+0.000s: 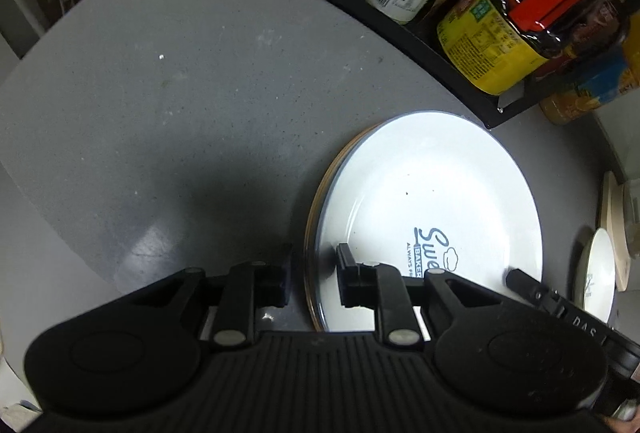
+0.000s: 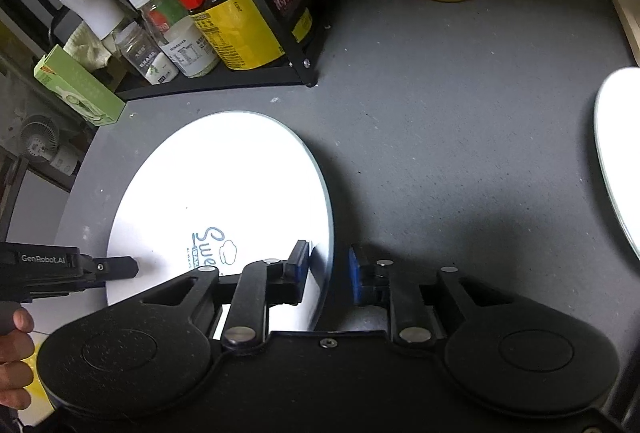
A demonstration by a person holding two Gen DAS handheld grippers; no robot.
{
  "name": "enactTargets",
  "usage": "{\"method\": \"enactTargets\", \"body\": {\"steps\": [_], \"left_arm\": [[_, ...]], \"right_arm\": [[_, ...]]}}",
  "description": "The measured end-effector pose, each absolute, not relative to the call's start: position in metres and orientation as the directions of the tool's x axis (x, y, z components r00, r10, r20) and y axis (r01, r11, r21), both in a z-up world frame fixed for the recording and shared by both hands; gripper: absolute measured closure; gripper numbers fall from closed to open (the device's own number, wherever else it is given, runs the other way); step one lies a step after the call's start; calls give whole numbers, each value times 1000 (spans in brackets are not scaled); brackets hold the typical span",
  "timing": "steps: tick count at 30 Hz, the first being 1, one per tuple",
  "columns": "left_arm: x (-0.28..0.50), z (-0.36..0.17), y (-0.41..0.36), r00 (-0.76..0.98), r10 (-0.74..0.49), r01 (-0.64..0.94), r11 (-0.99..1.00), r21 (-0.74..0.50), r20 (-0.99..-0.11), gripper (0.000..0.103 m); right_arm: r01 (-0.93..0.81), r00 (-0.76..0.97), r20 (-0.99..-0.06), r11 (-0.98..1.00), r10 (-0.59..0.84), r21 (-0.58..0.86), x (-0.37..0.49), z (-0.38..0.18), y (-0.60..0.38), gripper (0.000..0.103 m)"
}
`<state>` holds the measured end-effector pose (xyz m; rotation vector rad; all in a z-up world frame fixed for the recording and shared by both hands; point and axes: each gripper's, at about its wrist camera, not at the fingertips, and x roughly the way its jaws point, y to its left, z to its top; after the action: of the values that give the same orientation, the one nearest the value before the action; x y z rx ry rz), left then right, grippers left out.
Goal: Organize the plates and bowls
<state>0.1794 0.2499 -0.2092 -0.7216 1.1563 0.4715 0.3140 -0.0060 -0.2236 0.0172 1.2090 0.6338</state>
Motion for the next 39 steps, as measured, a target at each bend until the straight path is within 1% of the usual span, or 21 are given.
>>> {"method": "enactTargets", "body": {"steps": [2,4,7,8,10,11,13,15,18,19,25,31,39], "left_arm": [[183,-210,250,338,-20,-666,701,-254,-941,81],[187,-208,249,322,-10,-666,708,-234,-947,81],[193,-198,248,304,23,-668,718,-196,-952,81],[196,-194,248,309,30,-667,720,-194,-950,80],[201,-186,247,309,44,-671,718,-185,-950,77],[205,-182,246,308,53,-672,719,-178,-950,75],[212,-174,242,309,73,-669,726,-162,-948,69],[220,-165,236,319,103,-659,738,-143,-942,58],[232,-154,223,339,120,-632,763,-132,-933,49],[235,-152,220,343,115,-624,770,-134,-932,49],[262,-143,185,373,74,-549,821,-155,-925,46],[289,-143,138,393,14,-443,879,-176,-919,46],[319,-143,94,400,-52,-336,921,-199,-915,46]], "right_arm": [[-434,199,-858,828,474,356,315,-221,-10,70],[-427,201,-850,824,488,372,315,-216,-14,54],[-423,209,-834,816,511,395,317,-206,-18,43],[-419,211,-831,816,514,399,318,-204,-20,41],[-411,221,-826,818,519,403,321,-197,-24,34],[-408,230,-823,819,520,403,322,-194,-27,33],[-403,253,-815,822,522,402,324,-186,-33,24],[-394,277,-806,827,523,401,326,-179,-41,19],[-370,313,-796,839,518,400,330,-167,-56,14],[-359,329,-791,843,516,401,331,-163,-62,11],[-295,417,-771,874,481,386,340,-145,-101,7],[-224,471,-765,898,439,378,345,-138,-136,7],[-136,515,-769,922,378,362,350,-133,-173,6]]}}
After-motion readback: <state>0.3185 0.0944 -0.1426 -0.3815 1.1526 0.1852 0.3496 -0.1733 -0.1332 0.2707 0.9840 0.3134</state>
